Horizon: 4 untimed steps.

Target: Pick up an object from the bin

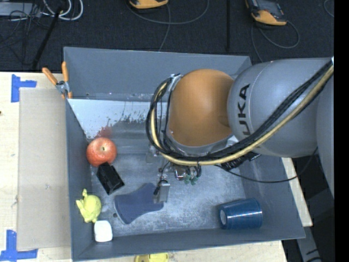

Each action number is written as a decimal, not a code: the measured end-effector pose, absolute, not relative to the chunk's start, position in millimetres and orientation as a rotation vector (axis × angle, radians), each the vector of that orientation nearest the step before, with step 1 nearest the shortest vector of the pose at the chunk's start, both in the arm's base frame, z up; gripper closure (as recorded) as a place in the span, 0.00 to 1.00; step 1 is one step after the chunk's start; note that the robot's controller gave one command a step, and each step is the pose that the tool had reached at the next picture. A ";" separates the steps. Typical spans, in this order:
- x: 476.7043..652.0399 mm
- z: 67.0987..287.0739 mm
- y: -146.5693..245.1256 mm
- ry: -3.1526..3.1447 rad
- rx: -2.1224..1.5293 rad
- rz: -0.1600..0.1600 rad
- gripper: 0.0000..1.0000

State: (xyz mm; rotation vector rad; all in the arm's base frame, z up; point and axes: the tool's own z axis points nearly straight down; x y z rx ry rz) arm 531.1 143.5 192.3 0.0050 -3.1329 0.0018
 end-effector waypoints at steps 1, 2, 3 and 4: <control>532.6 196.8 142.7 -3.140 -0.001 0.000 0.00; 532.7 162.2 132.3 -3.144 -0.095 -0.002 0.00; 549.3 98.3 119.4 -3.139 -0.171 -0.002 0.00; 562.3 71.4 116.8 -3.126 -0.265 -0.003 1.00</control>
Offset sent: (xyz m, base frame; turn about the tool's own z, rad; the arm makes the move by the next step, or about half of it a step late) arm -0.0001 -0.0228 -0.0632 0.1210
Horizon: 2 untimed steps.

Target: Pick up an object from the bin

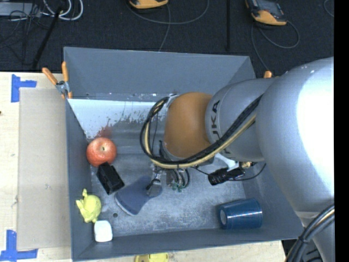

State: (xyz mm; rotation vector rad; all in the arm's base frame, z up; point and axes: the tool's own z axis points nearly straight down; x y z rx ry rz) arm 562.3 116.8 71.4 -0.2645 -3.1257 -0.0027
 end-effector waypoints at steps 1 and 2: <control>562.3 71.3 116.8 -3.126 -0.265 -0.003 1.00; 563.5 110.4 124.1 -3.123 -0.257 0.004 1.00</control>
Offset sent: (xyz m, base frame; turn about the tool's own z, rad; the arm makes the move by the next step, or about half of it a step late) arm 0.0077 0.0214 0.1074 -0.0072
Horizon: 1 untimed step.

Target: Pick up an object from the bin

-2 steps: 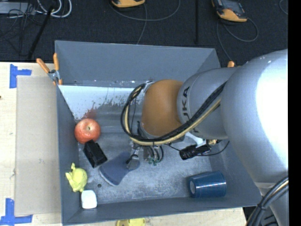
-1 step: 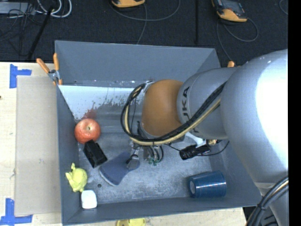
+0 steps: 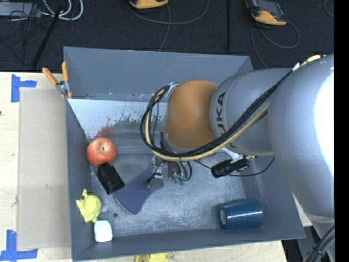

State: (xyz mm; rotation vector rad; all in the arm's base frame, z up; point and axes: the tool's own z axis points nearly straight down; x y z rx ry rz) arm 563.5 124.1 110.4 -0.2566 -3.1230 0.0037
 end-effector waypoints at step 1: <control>566.1 171.8 127.5 -3.131 -0.217 0.002 1.00</control>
Offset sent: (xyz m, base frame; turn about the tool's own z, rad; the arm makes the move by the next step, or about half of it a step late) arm -0.0019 0.0113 0.1417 -0.0282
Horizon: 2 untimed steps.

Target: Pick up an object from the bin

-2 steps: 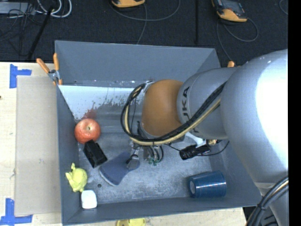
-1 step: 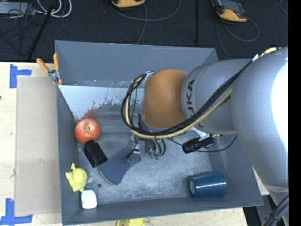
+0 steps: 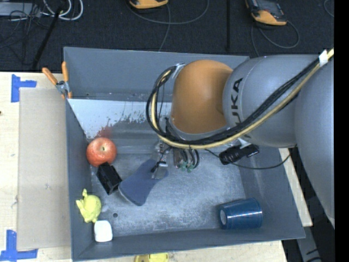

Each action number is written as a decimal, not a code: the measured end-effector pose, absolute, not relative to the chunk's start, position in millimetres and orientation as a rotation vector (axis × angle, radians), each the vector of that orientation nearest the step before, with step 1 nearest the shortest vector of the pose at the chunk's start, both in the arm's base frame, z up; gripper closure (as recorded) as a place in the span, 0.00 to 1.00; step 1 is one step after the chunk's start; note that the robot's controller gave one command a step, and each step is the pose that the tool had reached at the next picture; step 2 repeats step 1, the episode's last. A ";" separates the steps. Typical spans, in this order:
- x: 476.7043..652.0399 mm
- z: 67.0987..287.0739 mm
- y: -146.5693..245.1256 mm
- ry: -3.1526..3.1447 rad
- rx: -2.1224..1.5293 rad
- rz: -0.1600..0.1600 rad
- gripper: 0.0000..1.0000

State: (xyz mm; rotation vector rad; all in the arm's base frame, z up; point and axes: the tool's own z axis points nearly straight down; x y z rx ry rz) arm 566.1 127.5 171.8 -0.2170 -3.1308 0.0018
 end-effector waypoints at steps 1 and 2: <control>563.6 225.0 131.7 -3.132 -0.210 0.002 1.00; 563.6 225.0 131.7 -3.132 -0.210 0.002 1.00</control>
Offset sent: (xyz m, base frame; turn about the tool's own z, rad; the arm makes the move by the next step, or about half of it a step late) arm -0.0069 -0.0021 0.1262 -0.0319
